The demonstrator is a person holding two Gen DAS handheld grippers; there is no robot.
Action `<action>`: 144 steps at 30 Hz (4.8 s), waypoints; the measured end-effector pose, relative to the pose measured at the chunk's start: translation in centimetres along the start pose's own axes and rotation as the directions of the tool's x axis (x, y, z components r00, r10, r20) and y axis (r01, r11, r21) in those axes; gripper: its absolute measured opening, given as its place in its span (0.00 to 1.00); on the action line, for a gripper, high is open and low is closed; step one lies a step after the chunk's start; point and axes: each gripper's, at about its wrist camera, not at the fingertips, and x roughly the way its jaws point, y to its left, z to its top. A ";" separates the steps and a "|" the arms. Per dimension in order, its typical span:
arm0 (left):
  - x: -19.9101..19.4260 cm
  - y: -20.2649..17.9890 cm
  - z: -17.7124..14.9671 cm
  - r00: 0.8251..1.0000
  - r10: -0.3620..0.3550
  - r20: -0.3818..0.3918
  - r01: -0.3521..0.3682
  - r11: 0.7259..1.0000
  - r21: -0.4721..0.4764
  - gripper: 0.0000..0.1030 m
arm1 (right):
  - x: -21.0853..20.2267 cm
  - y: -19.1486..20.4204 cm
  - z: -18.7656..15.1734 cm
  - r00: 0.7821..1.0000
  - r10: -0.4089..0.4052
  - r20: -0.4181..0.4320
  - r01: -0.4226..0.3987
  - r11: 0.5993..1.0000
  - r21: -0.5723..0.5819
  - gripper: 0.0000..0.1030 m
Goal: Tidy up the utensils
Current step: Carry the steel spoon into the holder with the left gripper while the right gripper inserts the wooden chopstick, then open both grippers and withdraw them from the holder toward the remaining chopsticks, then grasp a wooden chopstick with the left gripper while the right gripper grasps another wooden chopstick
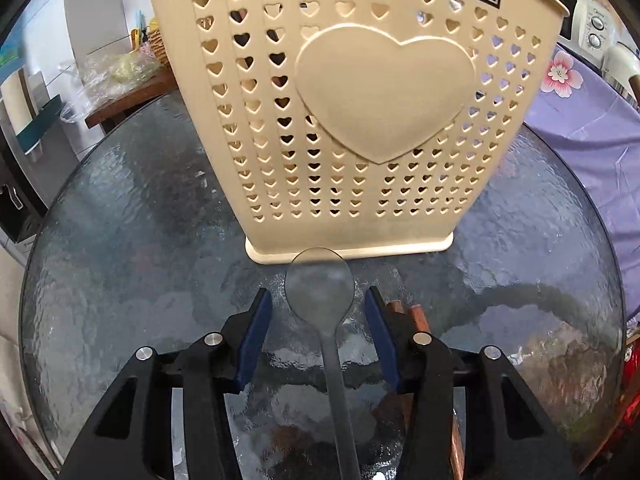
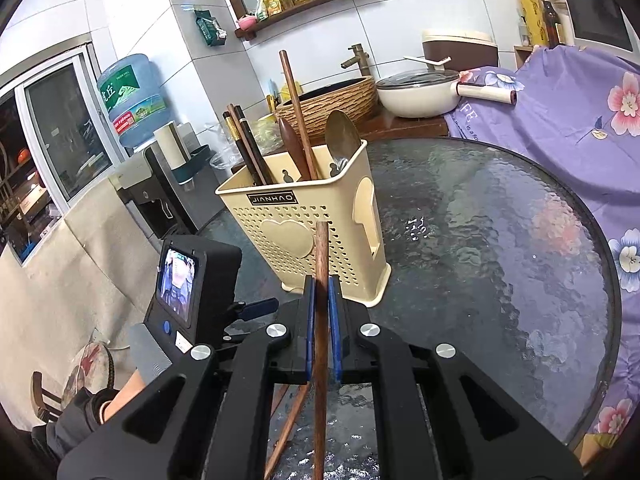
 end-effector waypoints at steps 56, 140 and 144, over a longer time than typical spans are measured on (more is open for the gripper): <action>-21.8 5.2 13.5 0.815 -0.029 0.578 0.138 0.980 -0.145 0.34 | -8.3 8.7 17.3 0.955 0.072 0.288 -0.006 0.975 -0.224 0.07; -7.4 2.4 -5.9 0.994 -0.057 0.092 0.065 0.994 -0.086 0.66 | 7.6 3.3 -8.1 0.909 -0.207 -0.362 0.147 0.971 -0.186 0.22; -6.7 1.2 -5.3 0.993 -0.099 0.066 0.103 0.993 -0.059 0.56 | 7.3 1.9 -7.6 0.907 -0.201 -0.369 0.145 0.974 -0.174 0.22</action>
